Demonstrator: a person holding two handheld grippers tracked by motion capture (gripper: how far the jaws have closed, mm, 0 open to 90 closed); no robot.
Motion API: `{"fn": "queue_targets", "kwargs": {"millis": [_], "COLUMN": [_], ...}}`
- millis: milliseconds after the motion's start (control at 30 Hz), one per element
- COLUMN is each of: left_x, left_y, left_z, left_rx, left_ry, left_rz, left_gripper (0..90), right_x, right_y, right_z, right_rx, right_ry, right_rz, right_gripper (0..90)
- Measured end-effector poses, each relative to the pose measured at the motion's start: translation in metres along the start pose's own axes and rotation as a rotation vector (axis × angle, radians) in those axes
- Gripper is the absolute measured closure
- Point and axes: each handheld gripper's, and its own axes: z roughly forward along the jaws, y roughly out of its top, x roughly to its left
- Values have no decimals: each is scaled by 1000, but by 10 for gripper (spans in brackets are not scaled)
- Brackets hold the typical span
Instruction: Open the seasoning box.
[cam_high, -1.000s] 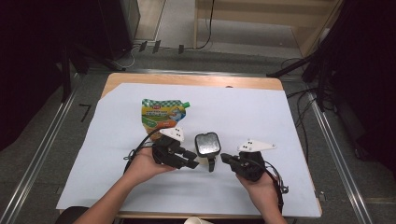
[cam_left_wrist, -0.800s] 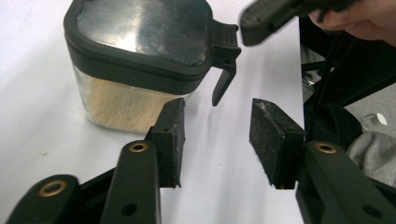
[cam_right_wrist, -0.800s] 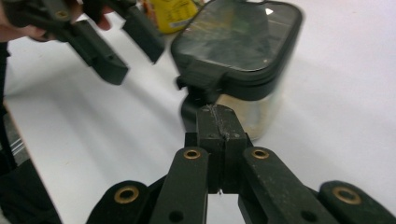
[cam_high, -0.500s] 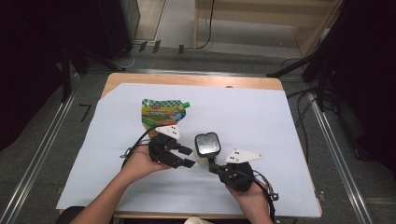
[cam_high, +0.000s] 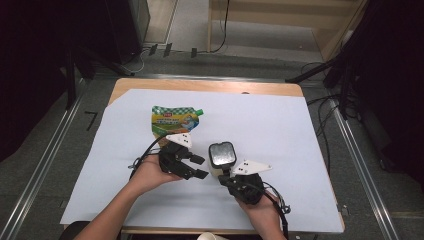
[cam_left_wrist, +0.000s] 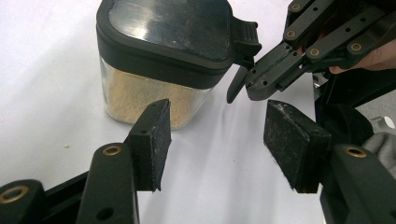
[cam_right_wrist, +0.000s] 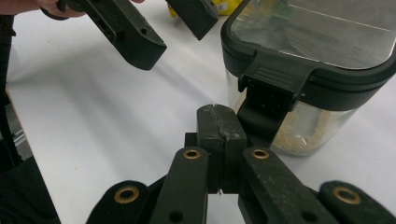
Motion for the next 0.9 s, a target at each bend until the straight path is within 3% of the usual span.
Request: {"fn": "queue_targets", "kwargs": {"millis": [900], "left_x": [-2], "left_y": [1], "left_z": [4], "left_rx": [1], "left_ry": [22], "left_rz": [21], "left_gripper": [385], "right_x": [-19], "right_y": [-6], "right_z": [-14], "right_rx": [10], "right_ry": [-43], "right_rz": [25], "right_gripper": [900]}}
